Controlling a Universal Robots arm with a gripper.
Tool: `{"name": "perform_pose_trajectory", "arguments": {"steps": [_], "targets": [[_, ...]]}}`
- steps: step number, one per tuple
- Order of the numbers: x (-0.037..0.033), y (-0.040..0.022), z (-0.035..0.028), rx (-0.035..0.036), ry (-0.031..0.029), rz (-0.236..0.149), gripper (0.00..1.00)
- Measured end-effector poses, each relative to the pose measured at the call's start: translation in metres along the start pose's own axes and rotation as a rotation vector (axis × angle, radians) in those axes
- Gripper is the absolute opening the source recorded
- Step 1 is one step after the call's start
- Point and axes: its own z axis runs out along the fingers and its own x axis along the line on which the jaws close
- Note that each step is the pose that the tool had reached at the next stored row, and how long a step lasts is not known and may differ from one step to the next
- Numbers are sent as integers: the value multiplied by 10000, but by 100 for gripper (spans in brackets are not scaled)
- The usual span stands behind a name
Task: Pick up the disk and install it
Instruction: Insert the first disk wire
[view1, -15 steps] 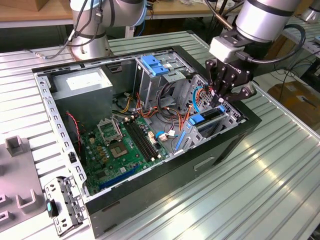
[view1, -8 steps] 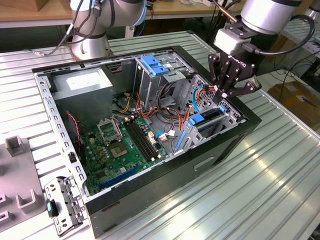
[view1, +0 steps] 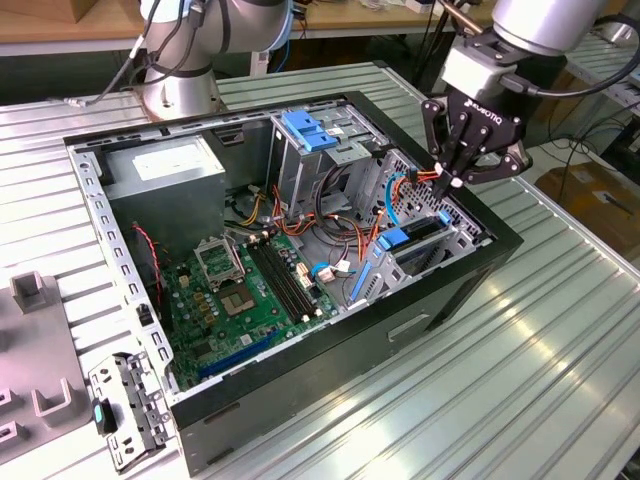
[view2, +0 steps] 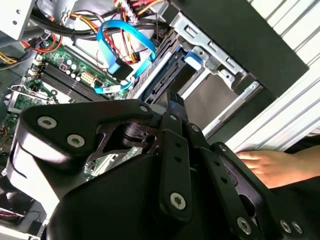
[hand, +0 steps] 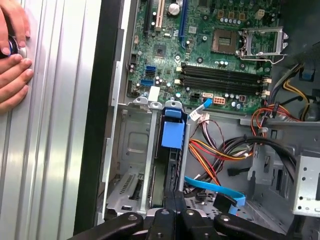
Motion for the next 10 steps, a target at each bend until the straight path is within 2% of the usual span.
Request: {"name": "perform_pose_trajectory", "arguments": {"steps": [8,10], "targets": [[-7,-221,-1,-14,-3,-153,11],[-15,-232,-2,-14,-1,-271,11]]}}
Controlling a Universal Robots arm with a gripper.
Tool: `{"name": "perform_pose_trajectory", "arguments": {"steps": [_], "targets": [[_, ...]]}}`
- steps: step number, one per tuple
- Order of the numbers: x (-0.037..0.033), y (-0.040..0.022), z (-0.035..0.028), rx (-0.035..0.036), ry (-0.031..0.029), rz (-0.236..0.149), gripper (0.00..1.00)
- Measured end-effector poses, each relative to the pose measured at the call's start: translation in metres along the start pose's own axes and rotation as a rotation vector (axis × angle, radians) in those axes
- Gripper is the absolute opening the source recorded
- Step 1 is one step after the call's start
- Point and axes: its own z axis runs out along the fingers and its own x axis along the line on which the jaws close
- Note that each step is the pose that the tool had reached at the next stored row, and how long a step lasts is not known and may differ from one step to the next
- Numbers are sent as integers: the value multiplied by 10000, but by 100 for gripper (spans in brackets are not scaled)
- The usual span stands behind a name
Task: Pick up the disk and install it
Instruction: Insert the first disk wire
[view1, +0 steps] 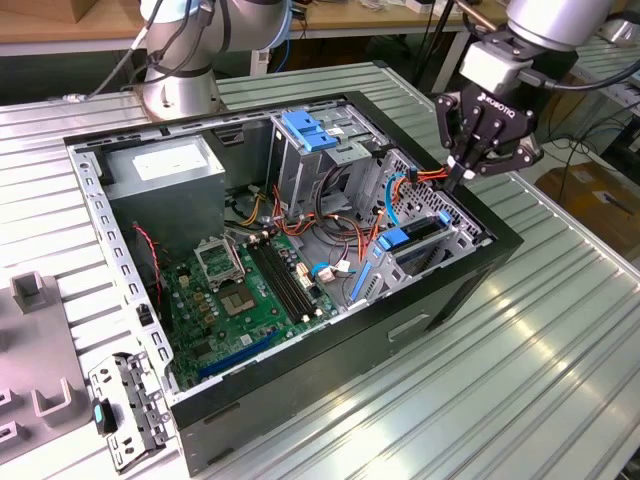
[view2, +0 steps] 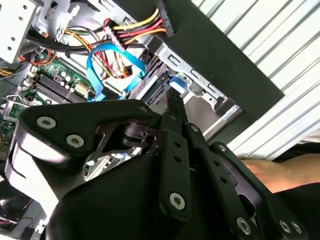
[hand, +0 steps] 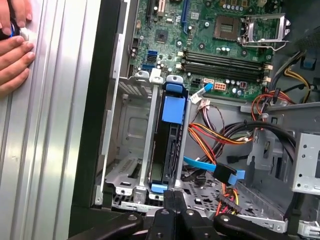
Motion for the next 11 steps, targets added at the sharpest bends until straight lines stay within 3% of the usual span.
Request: {"name": "perform_pose_trajectory", "arguments": {"steps": [6,9,11], "targets": [[-6,-19,-33,5,2,-650,11],[-30,-74,-34,7,5,-730,11],[-80,-154,-32,6,6,-744,11]]}}
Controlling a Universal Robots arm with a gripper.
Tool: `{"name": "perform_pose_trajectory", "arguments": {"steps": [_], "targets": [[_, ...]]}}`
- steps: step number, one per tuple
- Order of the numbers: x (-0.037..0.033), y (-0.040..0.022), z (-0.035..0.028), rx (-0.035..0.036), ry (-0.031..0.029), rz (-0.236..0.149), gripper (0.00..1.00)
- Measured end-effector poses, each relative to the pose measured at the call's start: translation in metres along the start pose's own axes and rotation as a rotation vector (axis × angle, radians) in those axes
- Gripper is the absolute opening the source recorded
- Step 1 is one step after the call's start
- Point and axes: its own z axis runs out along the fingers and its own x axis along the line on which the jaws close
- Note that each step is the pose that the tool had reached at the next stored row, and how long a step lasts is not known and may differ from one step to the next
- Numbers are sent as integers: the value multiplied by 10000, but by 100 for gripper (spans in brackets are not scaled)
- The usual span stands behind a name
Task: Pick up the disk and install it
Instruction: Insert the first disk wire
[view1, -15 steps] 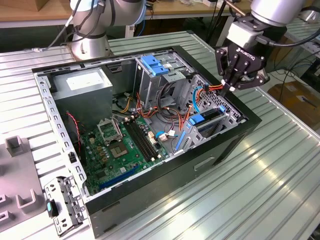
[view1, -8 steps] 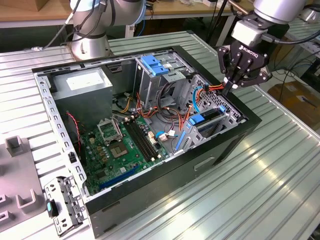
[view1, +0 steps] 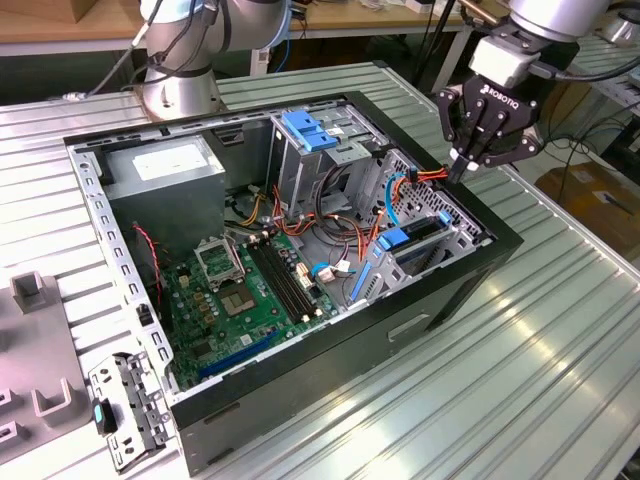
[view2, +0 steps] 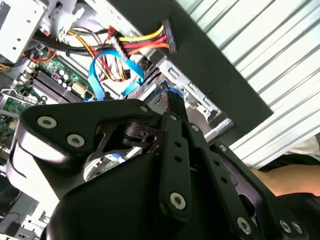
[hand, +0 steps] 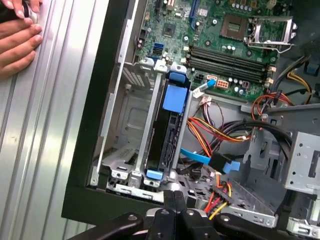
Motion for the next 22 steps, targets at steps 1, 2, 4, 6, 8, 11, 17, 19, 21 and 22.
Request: {"name": "perform_pose_trajectory", "arguments": {"steps": [1,2,4,6,8,11,17,19,21,22], "targets": [[-15,-29,1,0,-1,-1,11],[-40,-85,3,0,-1,-3,11],[-64,-140,4,-2,-1,-21,11],[-64,-140,5,-2,-2,-25,11],[-65,-141,4,-2,-2,-32,11],[-65,-141,4,-2,-1,-33,11],[-65,-141,4,-2,-1,-37,11],[-65,-140,4,-2,-1,-56,11],[-65,-141,5,3,1,-273,11],[-65,-141,5,9,3,-619,11]]}}
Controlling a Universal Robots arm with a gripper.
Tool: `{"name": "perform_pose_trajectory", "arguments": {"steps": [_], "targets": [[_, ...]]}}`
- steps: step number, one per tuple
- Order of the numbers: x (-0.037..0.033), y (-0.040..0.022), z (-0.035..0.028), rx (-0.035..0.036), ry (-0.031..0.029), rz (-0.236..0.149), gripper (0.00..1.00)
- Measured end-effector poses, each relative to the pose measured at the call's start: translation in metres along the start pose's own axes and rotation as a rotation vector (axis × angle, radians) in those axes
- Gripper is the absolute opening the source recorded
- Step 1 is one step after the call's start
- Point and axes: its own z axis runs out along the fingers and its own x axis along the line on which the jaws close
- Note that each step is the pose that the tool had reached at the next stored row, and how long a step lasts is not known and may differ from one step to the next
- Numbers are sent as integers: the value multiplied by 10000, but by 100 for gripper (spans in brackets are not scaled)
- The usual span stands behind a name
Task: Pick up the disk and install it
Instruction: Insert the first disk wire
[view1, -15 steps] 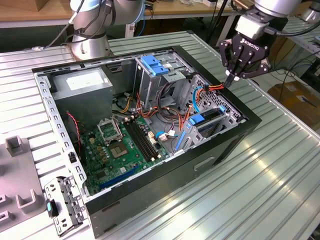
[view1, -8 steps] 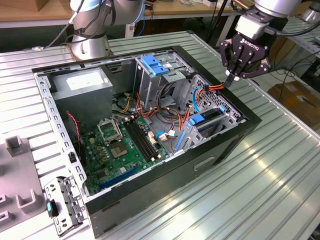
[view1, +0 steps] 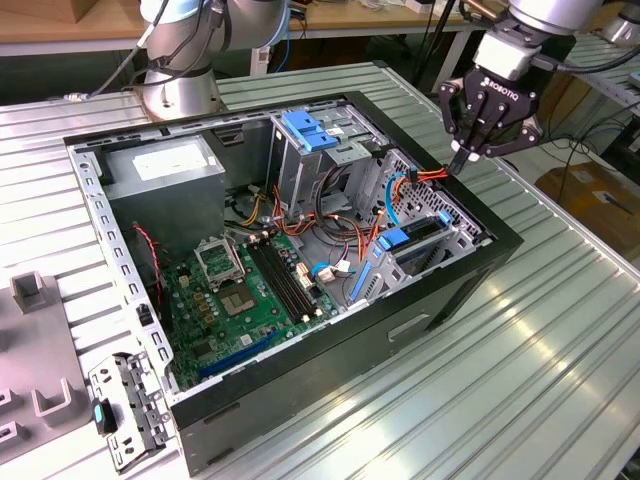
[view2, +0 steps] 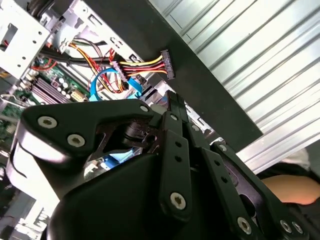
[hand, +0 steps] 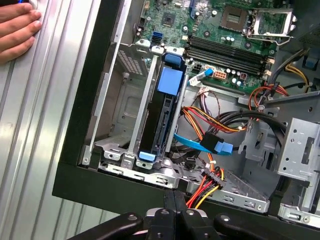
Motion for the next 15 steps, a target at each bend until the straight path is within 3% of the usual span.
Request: {"name": "perform_pose_trajectory", "arguments": {"steps": [5,7,12,15], "targets": [[2,-11,0,15,8,-794,11],[-11,-43,0,16,10,-870,11],[-124,-133,7,18,10,-933,11],[-131,-151,17,23,12,-1210,11]]}}
